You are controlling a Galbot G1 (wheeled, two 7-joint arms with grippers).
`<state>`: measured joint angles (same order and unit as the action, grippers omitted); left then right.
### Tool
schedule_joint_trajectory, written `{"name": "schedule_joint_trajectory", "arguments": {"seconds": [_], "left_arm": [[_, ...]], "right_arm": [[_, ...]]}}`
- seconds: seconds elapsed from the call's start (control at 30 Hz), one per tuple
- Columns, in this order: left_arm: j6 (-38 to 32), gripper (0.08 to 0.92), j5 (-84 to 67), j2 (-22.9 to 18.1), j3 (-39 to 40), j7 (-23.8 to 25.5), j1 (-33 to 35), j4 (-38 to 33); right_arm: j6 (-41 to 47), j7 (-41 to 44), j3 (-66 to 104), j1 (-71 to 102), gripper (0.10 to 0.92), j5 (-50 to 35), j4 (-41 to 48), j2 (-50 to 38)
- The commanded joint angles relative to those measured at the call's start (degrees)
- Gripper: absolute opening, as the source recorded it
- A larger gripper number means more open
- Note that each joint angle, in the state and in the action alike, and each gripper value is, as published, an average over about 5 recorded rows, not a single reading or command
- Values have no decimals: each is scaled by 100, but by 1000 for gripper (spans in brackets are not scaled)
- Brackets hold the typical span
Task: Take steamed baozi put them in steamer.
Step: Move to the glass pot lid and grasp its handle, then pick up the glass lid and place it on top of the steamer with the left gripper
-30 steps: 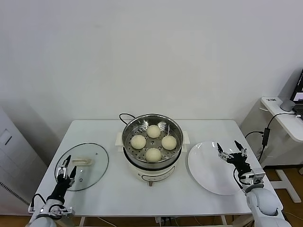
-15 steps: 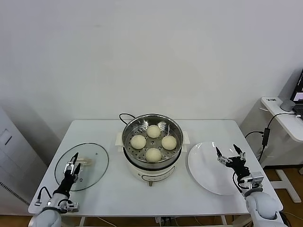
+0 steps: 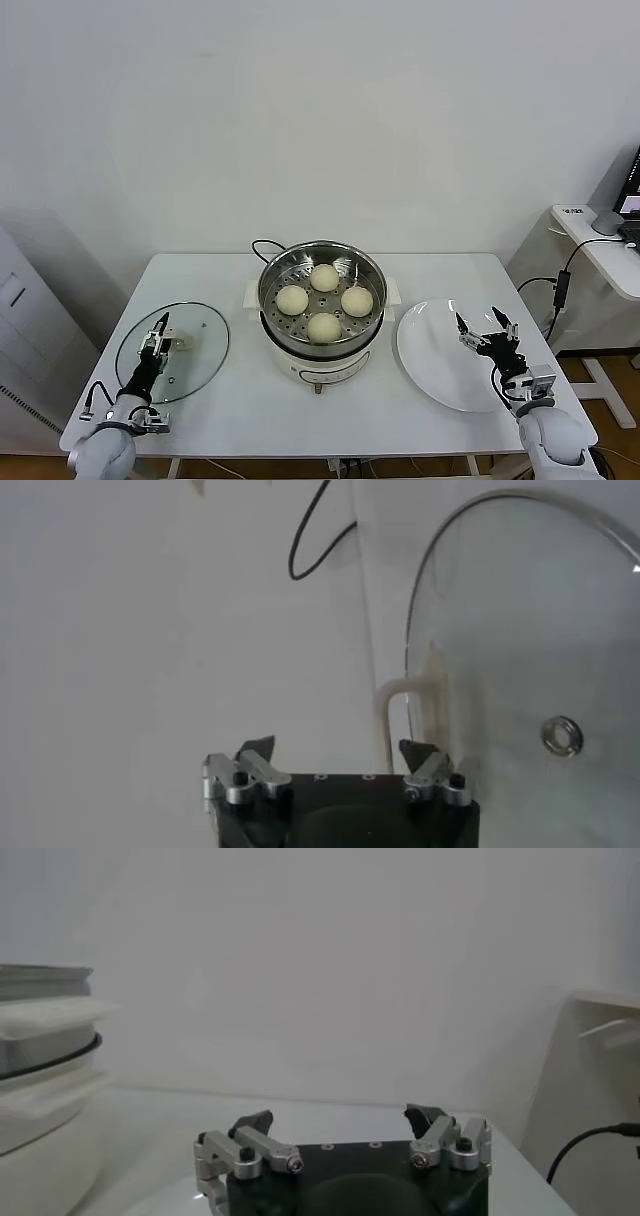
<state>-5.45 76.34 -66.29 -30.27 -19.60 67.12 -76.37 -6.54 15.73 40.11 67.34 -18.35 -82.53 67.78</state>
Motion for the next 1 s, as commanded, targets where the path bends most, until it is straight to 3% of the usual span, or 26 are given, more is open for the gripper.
{"name": "schedule_joint_trajectory", "arguments": {"seconds": [0.03,0.33,0.53,0.67,1.0], "left_arm": [[-139,654,-60,0,-2,0,-138,105],[-177,395,-413,86,-55,18,-9,-186],[214,221,-567,269,-70,182,173,-956],[604,121,-705,432,-28,601,245,-1573],[2327,102,-1446,1010,385,2180,298,-3381]], "right_arm": [[17,-4,17,-22,823,7,1,4],[48,-27,30,-75,823,5,-24,-9],[54,-31,56,-64,823,-3,-55,-19],[65,-34,87,-38,823,-12,-108,-37],[87,-38,92,-62,823,-35,-158,-93]]}}
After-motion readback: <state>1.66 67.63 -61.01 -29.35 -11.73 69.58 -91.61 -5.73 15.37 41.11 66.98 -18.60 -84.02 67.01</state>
